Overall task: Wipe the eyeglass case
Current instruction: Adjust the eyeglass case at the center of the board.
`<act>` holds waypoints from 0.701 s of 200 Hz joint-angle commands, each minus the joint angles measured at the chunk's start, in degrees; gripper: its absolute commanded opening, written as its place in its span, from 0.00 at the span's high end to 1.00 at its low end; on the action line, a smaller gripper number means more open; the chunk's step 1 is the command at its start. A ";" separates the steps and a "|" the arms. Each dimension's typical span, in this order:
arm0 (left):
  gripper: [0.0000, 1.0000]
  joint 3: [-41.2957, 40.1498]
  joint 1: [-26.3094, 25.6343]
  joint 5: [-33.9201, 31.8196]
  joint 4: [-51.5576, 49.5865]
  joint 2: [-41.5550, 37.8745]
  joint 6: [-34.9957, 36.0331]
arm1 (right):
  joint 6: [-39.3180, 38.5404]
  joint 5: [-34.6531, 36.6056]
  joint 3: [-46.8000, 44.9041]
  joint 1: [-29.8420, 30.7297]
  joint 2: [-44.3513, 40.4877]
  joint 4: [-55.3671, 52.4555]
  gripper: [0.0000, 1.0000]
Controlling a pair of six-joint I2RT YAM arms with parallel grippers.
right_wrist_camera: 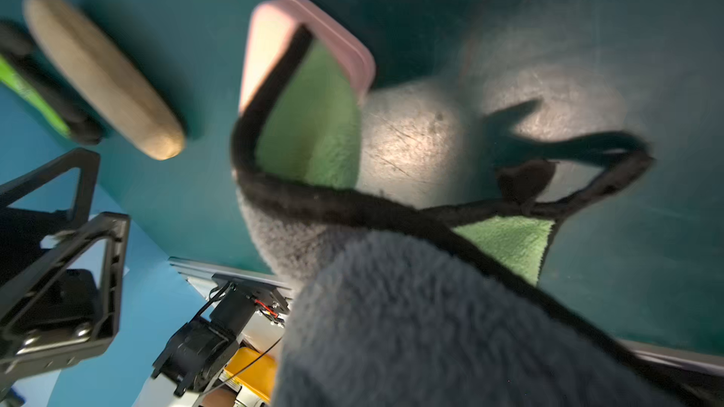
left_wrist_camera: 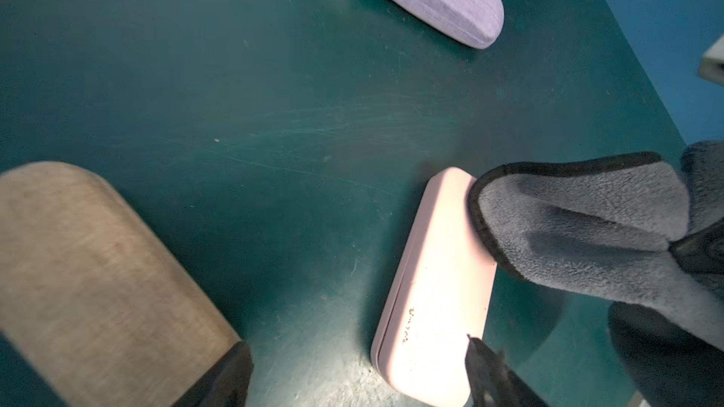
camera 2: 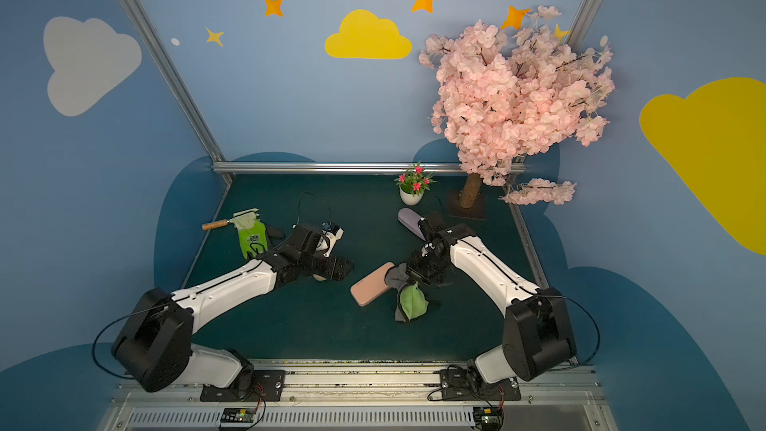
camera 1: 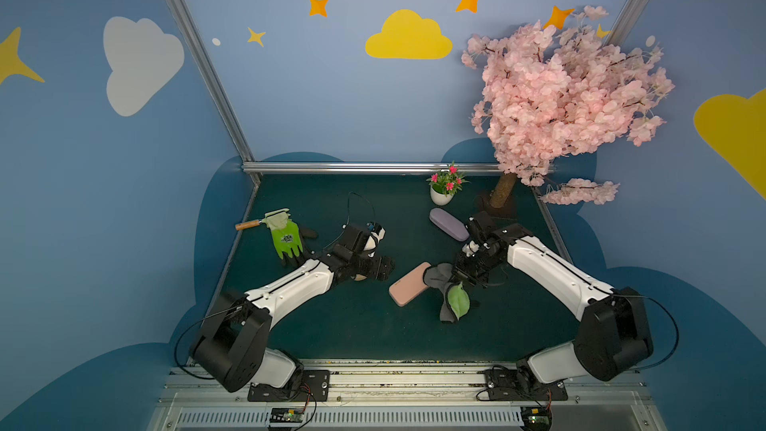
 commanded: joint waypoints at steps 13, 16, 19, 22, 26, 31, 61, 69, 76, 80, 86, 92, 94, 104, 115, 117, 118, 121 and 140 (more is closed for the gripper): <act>0.27 2.14 -1.04 10.14 -0.38 7.00 1.44 | 3.83 1.19 -3.37 -0.17 5.37 7.55 1.00; 0.28 2.19 -1.20 10.76 -0.37 7.48 1.45 | 3.83 0.83 -3.43 -0.26 6.05 8.03 1.00; 0.28 2.25 -1.39 11.57 -0.29 7.82 1.41 | 3.83 0.49 -3.39 -0.43 6.65 8.47 1.00; 0.28 2.19 -1.63 12.40 -0.14 8.10 1.32 | 3.76 0.22 -3.24 -0.54 7.26 8.82 1.00; 0.28 2.11 -1.99 13.51 0.18 8.41 1.24 | 3.64 0.07 -3.05 -0.73 8.03 9.25 1.00; 0.27 1.90 -2.46 14.78 0.66 8.69 1.13 | 3.50 -0.08 -2.77 -1.02 8.86 9.81 1.00; 0.21 0.69 -4.05 21.64 3.48 10.51 0.77 | 0.34 -0.55 2.27 -2.05 13.92 10.98 1.00; 0.21 1.07 -4.49 22.82 3.59 11.19 0.99 | -0.77 0.05 3.95 -2.09 14.98 10.44 1.00; 0.21 1.62 -4.93 23.05 3.21 11.76 1.11 | -1.67 0.44 5.22 -2.14 15.84 10.04 1.00; 0.21 2.10 -5.27 22.82 2.82 12.06 1.31 | -2.18 0.36 5.89 -2.15 16.23 9.93 1.00; 0.21 2.88 -5.92 22.71 2.03 12.61 1.75 | -2.97 -0.19 6.85 -2.31 16.95 9.93 1.00; 0.21 3.84 -6.59 22.90 1.19 13.13 2.39 | -3.78 -0.65 8.04 -2.25 17.91 9.63 1.00; 0.21 4.16 -6.80 23.01 0.90 13.31 2.56 | -3.94 -0.76 8.42 -2.24 18.24 9.47 1.00; 0.21 5.79 -7.91 23.76 -0.23 14.42 3.21 | -5.35 -1.19 10.59 -2.20 20.02 8.87 1.00; 0.21 8.11 -8.96 25.02 -1.71 15.95 3.78 | -6.38 -2.52 12.88 -2.11 21.96 8.74 1.00; 0.20 8.54 -9.20 25.17 -2.04 16.22 3.90 | -6.52 -2.72 13.25 -2.08 22.31 8.79 1.00; 0.20 8.75 -9.32 25.34 -2.17 16.35 4.01 | -6.62 -2.83 13.43 -2.07 22.48 8.81 1.00; 0.20 9.43 -9.69 25.59 -2.60 16.67 4.22 | -6.91 -3.19 14.06 -2.07 22.93 8.87 1.00; 0.20 13.08 -11.97 24.46 -4.49 18.00 5.86 | -9.64 -7.53 20.05 -2.04 26.89 7.25 1.00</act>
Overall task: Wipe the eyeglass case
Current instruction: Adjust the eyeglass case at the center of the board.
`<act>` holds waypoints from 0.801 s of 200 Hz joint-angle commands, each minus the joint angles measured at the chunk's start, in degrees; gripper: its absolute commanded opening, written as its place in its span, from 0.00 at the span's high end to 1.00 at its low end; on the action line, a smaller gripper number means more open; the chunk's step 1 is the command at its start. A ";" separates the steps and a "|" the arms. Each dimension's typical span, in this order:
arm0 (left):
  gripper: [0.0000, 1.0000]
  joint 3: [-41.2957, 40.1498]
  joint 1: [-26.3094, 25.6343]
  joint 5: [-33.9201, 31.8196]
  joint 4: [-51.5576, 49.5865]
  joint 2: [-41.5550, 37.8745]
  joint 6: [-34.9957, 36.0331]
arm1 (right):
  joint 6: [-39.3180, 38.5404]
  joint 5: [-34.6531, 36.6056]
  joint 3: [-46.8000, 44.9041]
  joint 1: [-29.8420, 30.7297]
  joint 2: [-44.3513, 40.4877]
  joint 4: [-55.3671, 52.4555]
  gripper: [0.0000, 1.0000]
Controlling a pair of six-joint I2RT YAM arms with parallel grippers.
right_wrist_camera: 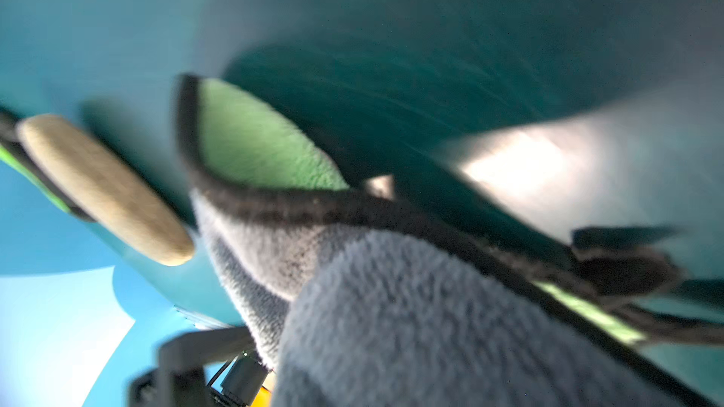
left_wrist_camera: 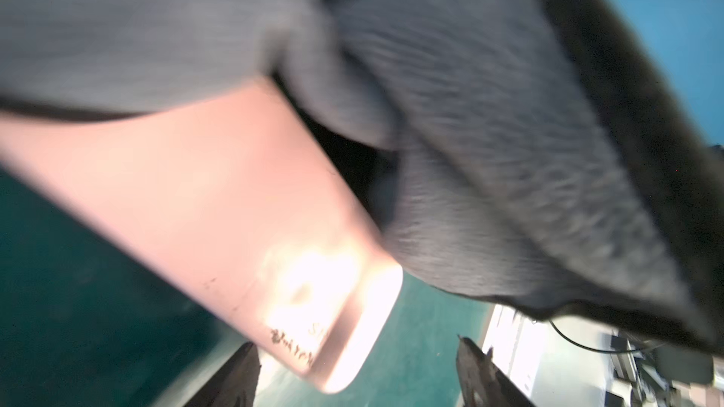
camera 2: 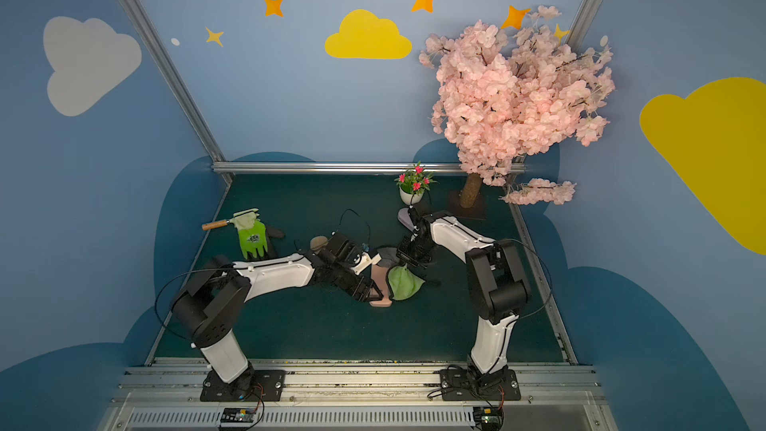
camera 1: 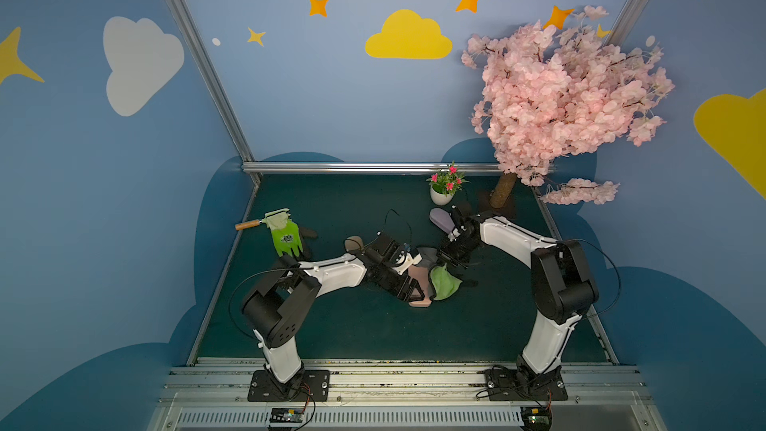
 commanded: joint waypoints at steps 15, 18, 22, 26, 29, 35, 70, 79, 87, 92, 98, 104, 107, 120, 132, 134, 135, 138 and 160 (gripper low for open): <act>0.20 5.44 -3.08 1.07 -3.95 0.99 3.73 | -6.15 -4.62 9.40 -0.43 4.72 -4.70 1.00; 0.20 5.32 -3.04 0.78 -3.93 0.67 3.71 | -6.31 -4.18 9.48 -0.72 4.33 -4.86 1.00; 0.20 5.04 -2.94 0.34 -4.22 0.19 3.71 | -6.52 -3.58 9.37 -1.11 3.64 -5.13 1.00; 0.20 4.76 -2.68 0.05 -4.55 -0.32 3.84 | -6.81 -2.82 9.17 -1.61 2.89 -5.39 1.00; 0.20 4.51 -2.38 -0.01 -4.74 -0.80 3.88 | -7.07 -2.38 9.00 -2.09 2.34 -5.69 1.00; 0.20 3.63 -1.90 -0.01 -4.76 -1.78 3.80 | -7.80 -1.61 8.85 -2.96 1.22 -6.39 1.00; 0.20 2.38 1.93 -2.00 -11.06 -8.74 8.63 | -12.78 -0.08 8.61 -6.56 -5.80 -11.66 1.00; 0.20 3.19 3.30 -4.03 -12.95 -9.92 10.15 | -13.34 0.44 8.21 -6.43 -7.54 -13.41 1.00; 0.20 3.73 5.03 -5.24 -13.50 -10.56 10.65 | -13.13 0.69 6.49 -6.01 -9.32 -14.17 1.00; 0.20 4.04 6.18 -5.53 -13.45 -10.58 10.66 | -12.60 0.80 4.99 -5.66 -10.64 -14.25 1.00; 0.20 4.60 7.48 -6.14 -13.04 -10.37 10.49 | -11.53 0.74 2.85 -5.16 -12.16 -13.96 1.00; 0.21 5.29 8.74 -6.30 -12.50 -9.83 10.17 | -10.47 0.38 0.53 -4.48 -14.06 -13.26 1.00; 0.21 5.69 9.26 -6.46 -12.26 -9.45 9.91 | -9.89 0.07 -0.62 -4.12 -14.75 -13.06 1.00; 0.21 8.59 10.97 -8.69 -12.08 -7.20 8.54 | -7.78 -0.67 -4.68 -1.88 -17.90 -12.07 1.00; 0.21 11.34 12.24 -8.34 -11.35 -4.58 6.55 | -6.76 -0.34 -6.74 0.45 -20.04 -12.68 1.00; 0.21 11.89 12.38 -8.27 -11.17 -3.99 6.11 | -6.62 -0.17 -7.05 0.82 -20.40 -12.83 1.00; 0.21 12.16 12.45 -8.22 -11.12 -3.73 5.92 | -6.59 -0.06 -7.17 0.91 -20.53 -12.93 1.00; 0.22 12.93 12.62 -8.18 -11.01 -2.90 5.29 | -6.49 0.21 -7.49 1.56 -21.01 -13.20 1.00; 0.27 18.73 12.62 -8.81 -11.20 2.43 2.47 | -5.93 2.12 -11.24 4.31 -24.92 -16.20 1.00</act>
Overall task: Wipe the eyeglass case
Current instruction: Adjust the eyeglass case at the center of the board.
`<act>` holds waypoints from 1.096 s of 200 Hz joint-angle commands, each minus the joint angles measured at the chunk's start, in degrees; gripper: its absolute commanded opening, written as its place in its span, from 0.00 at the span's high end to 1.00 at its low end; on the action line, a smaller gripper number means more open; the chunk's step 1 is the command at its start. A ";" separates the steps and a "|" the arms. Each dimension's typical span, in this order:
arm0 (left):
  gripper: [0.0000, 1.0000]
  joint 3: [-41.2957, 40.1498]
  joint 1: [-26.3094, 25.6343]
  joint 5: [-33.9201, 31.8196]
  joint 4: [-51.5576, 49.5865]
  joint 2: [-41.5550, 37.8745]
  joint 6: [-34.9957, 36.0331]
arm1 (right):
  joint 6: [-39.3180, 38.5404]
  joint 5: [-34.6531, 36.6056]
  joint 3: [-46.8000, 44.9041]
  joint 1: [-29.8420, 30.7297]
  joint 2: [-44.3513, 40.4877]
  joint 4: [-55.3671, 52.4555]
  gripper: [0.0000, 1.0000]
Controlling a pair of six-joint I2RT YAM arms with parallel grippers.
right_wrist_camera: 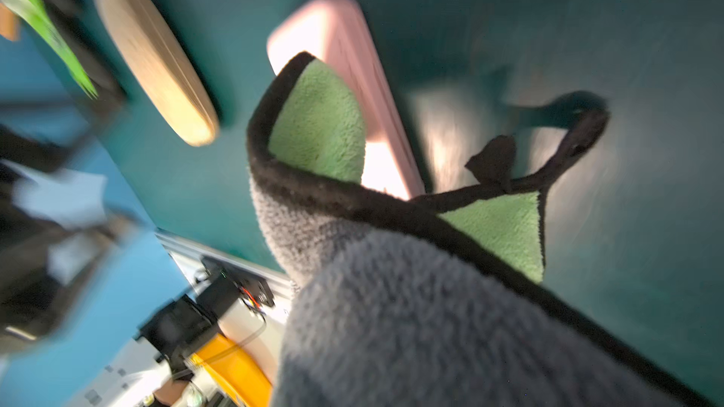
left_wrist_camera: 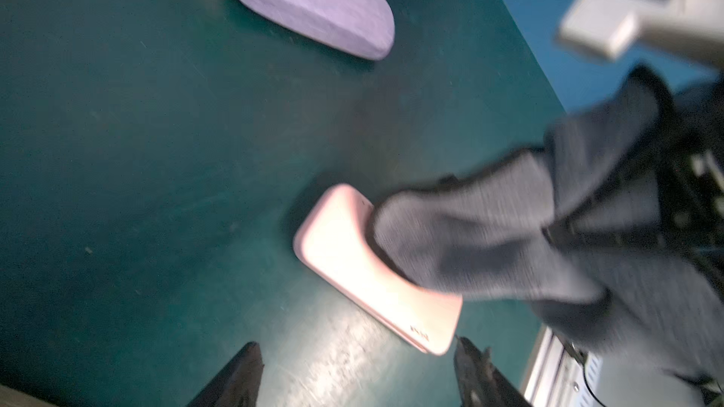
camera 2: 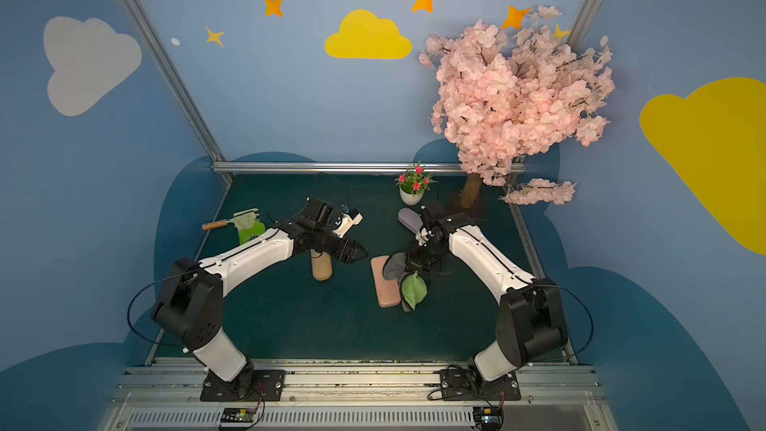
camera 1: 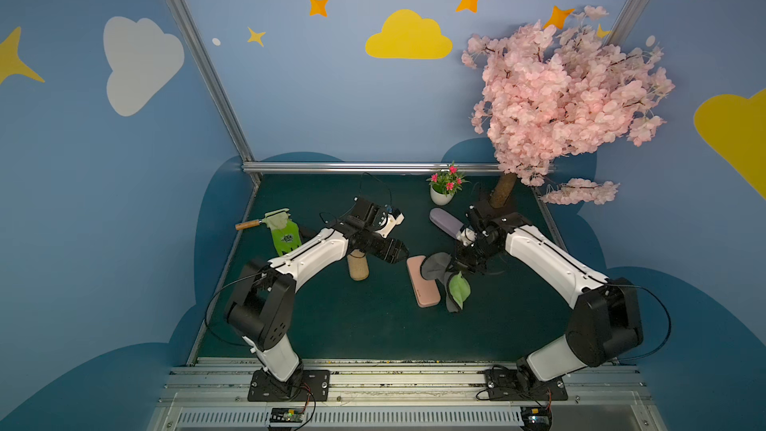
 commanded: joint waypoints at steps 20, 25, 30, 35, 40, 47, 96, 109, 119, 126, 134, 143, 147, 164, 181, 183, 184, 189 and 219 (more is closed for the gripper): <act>0.28 7.92 -0.41 -2.08 0.42 7.82 -4.94 | -0.22 -1.75 -7.17 3.85 -6.19 -4.87 1.00; 0.28 8.63 -0.48 -1.83 0.75 8.61 -5.24 | -1.03 -2.63 -7.58 4.73 -5.98 -5.07 1.00; 0.28 9.29 -0.66 -1.73 1.22 9.42 -5.65 | -1.99 -3.59 -7.62 5.60 -5.15 -5.63 1.00; 0.28 9.96 -0.92 -1.51 1.77 10.31 -6.15 | -3.15 -4.68 -7.48 6.43 -4.17 -6.38 1.00; 0.28 10.76 -1.07 -1.11 2.10 11.41 -6.61 | -4.06 -5.32 -7.42 7.36 -2.69 -6.93 1.00; 0.28 12.44 -1.55 -0.70 1.98 13.02 -7.22 | -4.72 -5.90 -7.59 8.60 -1.17 -7.21 1.00; 0.29 23.86 -6.07 -0.95 -3.07 24.44 -6.09 | -7.10 -4.87 -9.38 6.37 6.93 -1.65 1.00; 0.30 26.11 -6.88 -1.58 -4.62 26.80 -5.77 | -7.61 -3.29 -9.47 4.75 8.77 -0.48 1.00; 0.31 27.25 -7.47 -2.21 -5.74 28.21 -5.39 | -7.79 -1.92 -9.26 3.76 9.84 0.25 1.00; 0.31 27.86 -7.75 -2.80 -6.45 29.09 -5.25 | -7.80 -1.32 -9.04 3.34 10.58 0.70 1.00; 0.32 28.40 -7.90 -3.22 -7.31 29.90 -5.21 | -7.73 -0.90 -8.82 3.01 11.24 1.27 1.00; 0.34 28.73 -8.05 -3.21 -8.21 30.64 -5.14 | -7.37 -0.26 -8.53 2.84 11.97 1.92 1.00; 0.34 28.81 -8.02 -3.18 -8.65 30.83 -5.00 | -7.24 0.05 -8.38 2.79 12.21 2.33 1.00; 0.36 28.50 -7.94 -4.13 -10.89 31.05 -3.72 | -6.61 0.41 -7.26 2.46 13.83 3.50 1.00; 0.39 27.83 -7.20 -5.13 -13.93 30.62 -2.23 | -5.93 0.39 -5.59 2.18 14.79 4.28 1.00; 0.39 27.74 -7.05 -5.21 -14.31 30.56 -2.14 | -5.92 0.38 -5.29 2.18 14.83 4.38 1.00; 0.39 27.67 -6.93 -5.23 -14.48 30.49 -2.12 | -5.85 0.32 -5.18 2.18 14.88 4.37 1.00; 0.39 27.18 -6.55 -5.29 -15.01 30.19 -1.99 | -5.70 0.32 -4.60 2.09 15.00 4.41 1.00; 0.41 23.32 -3.30 -4.31 -15.04 27.82 -2.45 | -6.14 1.57 0.45 1.04 16.51 3.46 1.00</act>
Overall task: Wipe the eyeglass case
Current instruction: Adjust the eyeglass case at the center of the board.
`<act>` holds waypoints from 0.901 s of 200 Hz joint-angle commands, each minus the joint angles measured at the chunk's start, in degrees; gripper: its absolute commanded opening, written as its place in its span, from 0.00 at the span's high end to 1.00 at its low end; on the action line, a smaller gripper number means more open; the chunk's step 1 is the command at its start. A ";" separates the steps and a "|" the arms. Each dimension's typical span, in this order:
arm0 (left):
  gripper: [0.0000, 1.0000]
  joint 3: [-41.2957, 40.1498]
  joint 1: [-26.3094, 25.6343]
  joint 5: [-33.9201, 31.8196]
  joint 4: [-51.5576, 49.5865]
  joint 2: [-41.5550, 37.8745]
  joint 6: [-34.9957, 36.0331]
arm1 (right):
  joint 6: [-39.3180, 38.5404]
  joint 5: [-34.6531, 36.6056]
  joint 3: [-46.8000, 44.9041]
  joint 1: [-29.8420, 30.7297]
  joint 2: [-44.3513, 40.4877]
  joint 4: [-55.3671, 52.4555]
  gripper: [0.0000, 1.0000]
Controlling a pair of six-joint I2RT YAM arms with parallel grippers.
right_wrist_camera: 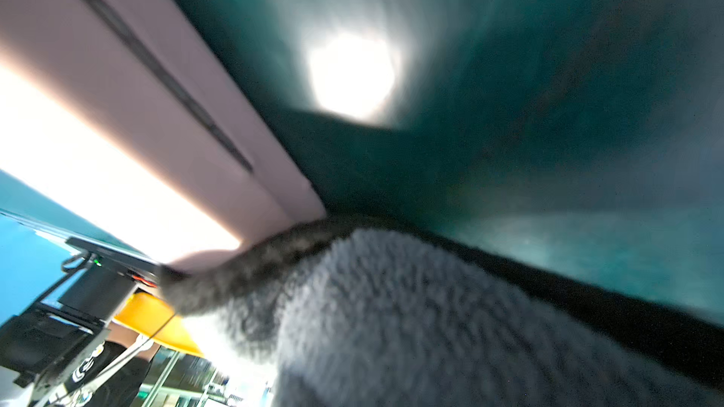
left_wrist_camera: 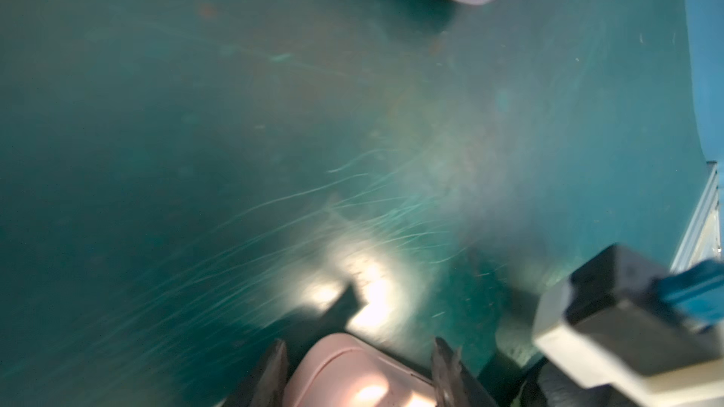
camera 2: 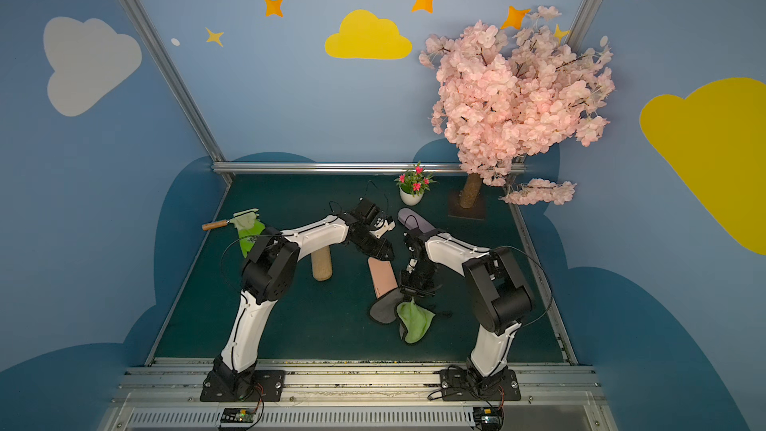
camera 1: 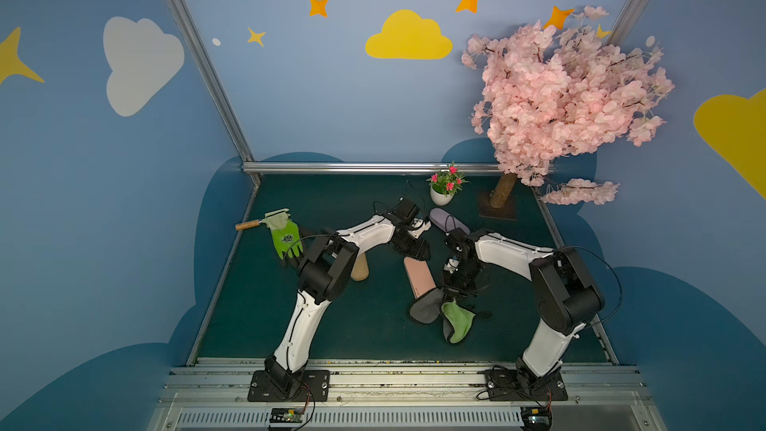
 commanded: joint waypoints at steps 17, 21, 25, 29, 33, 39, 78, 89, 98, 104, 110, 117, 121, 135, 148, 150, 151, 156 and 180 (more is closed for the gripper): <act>0.41 -4.50 4.10 -0.35 -5.03 -3.11 0.26 | -0.24 2.41 7.46 -2.48 2.53 0.94 1.00; 0.41 -4.89 4.29 -0.13 -5.03 -3.45 0.03 | -0.12 2.68 8.12 -2.80 2.86 0.94 1.00; 0.41 -5.29 4.50 0.01 -5.04 -3.66 -0.23 | -0.07 2.97 8.95 -3.05 3.23 1.02 1.00; 0.41 -5.65 4.60 0.02 -5.07 -3.93 -0.63 | 0.02 3.13 9.57 -3.38 3.59 0.99 1.00; 0.41 -6.03 4.74 0.11 -5.03 -4.22 -0.99 | 0.23 3.33 10.43 -3.63 3.93 1.08 1.00; 0.41 -6.69 4.88 0.39 -4.99 -4.70 -1.74 | 0.36 3.57 11.44 -4.02 4.48 1.16 1.00; 0.40 -14.39 4.79 5.06 0.93 -9.30 -11.71 | 1.88 3.98 17.44 -5.41 8.73 2.65 1.00; 0.40 -17.34 4.31 7.75 4.54 -10.84 -15.49 | 1.88 4.06 18.90 -5.89 9.82 2.65 1.00; 0.39 -19.71 3.79 9.87 7.84 -12.16 -18.84 | 1.95 4.19 19.76 -6.35 10.32 2.89 1.00; 0.39 -20.87 3.21 10.18 9.24 -12.88 -20.58 | 2.01 4.43 20.08 -6.68 10.44 3.08 1.00; 0.38 -21.78 2.77 10.29 9.63 -13.50 -21.61 | 2.06 4.67 20.29 -6.88 10.60 3.17 1.00; 0.37 -22.85 2.26 10.05 9.89 -14.34 -22.55 | 2.14 4.61 20.49 -7.17 10.62 3.47 1.00; 0.36 -23.79 2.18 10.08 10.44 -14.90 -23.13 | 2.19 4.48 20.55 -7.25 10.62 3.56 1.00; 0.34 -27.63 2.73 9.69 12.44 -17.34 -24.83 | 2.02 4.03 20.35 -7.59 10.04 3.57 1.00; 0.30 -30.80 4.22 9.03 13.70 -20.44 -24.51 | 1.43 3.67 19.70 -7.89 8.61 3.00 1.00; 0.29 -31.16 4.43 8.98 13.87 -20.97 -24.30 | 1.37 3.70 19.69 -7.94 8.25 2.80 1.00; 0.29 -31.41 4.57 8.97 13.96 -21.27 -24.21 | 1.28 3.71 19.64 -7.96 8.07 2.77 1.00; 0.28 -32.40 5.15 9.04 14.57 -22.72 -23.32 | 0.91 3.71 19.37 -8.00 7.23 2.39 1.00; 0.18 -34.14 5.09 8.16 14.97 -29.60 -13.41 | -1.27 3.10 18.38 -8.51 1.67 0.50 1.00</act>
